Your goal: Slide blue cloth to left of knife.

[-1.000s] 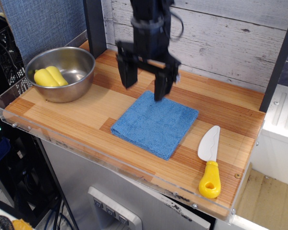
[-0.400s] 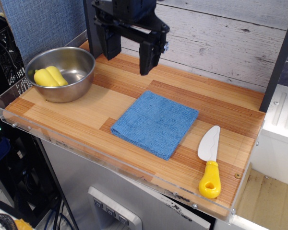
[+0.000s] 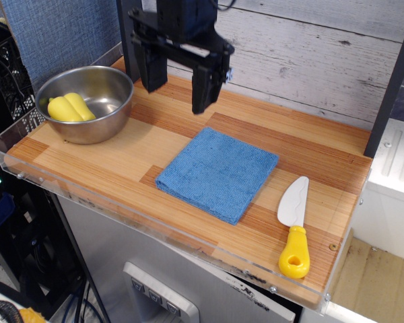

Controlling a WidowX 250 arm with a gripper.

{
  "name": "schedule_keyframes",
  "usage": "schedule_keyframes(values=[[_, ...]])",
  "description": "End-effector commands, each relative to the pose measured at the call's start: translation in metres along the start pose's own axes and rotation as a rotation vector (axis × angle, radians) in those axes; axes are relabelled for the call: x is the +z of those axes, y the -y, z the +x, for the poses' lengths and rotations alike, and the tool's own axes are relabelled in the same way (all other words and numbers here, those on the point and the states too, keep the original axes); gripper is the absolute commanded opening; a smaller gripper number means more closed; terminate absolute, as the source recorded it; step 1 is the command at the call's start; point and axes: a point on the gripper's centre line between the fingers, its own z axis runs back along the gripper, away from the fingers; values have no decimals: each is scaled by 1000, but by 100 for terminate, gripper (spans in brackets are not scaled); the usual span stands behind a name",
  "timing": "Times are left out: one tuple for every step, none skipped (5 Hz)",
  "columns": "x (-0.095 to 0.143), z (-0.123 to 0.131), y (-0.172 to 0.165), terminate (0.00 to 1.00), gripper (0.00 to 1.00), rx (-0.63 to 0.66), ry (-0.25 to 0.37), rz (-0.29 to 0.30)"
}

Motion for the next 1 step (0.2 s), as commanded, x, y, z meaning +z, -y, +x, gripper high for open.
schedule_keyframes(values=[[18, 3, -1, 100, 100, -1, 48, 12]])
